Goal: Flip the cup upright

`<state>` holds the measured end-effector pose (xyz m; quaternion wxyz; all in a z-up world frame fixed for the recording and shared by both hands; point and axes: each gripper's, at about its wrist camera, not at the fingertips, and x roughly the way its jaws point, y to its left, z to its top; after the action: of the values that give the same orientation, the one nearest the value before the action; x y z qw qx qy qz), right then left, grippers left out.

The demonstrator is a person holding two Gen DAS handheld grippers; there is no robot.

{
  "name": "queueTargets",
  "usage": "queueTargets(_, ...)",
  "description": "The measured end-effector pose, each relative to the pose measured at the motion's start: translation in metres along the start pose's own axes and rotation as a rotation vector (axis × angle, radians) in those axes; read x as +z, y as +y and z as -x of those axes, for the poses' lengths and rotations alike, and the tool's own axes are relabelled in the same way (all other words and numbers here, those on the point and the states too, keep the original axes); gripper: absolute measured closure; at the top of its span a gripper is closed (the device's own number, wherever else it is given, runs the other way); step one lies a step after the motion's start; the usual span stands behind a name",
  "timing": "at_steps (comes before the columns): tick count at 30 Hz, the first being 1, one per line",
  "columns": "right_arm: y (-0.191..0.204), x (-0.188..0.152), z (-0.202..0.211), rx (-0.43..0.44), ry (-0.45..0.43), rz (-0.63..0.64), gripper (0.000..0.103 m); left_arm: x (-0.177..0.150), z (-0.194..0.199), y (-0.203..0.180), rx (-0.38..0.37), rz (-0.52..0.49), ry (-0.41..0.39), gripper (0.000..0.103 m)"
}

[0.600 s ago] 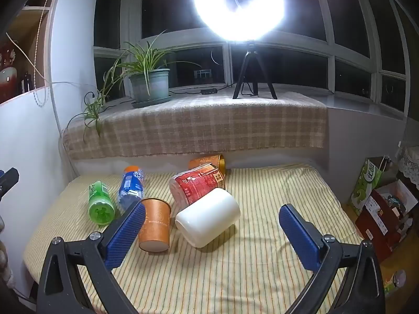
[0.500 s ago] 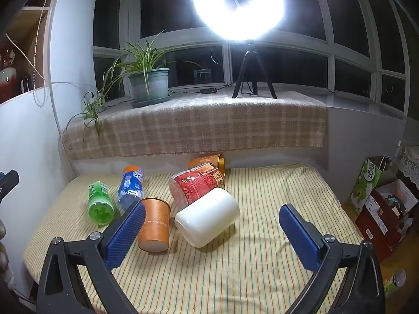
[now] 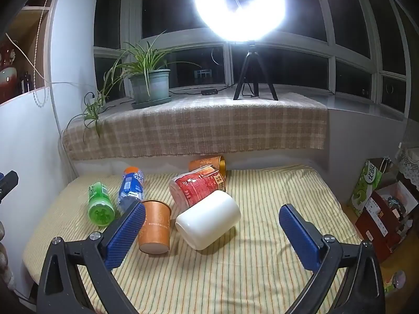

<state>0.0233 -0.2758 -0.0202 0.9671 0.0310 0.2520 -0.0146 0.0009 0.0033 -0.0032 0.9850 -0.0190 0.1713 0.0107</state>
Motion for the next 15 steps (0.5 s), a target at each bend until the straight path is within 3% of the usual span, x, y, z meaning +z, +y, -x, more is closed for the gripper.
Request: queueTargets(15,0.0044,0.0032,-0.0019,0.004,0.004,0.010,0.000,0.0023,0.0013,-0.0003,0.001,0.000,-0.001,0.001)
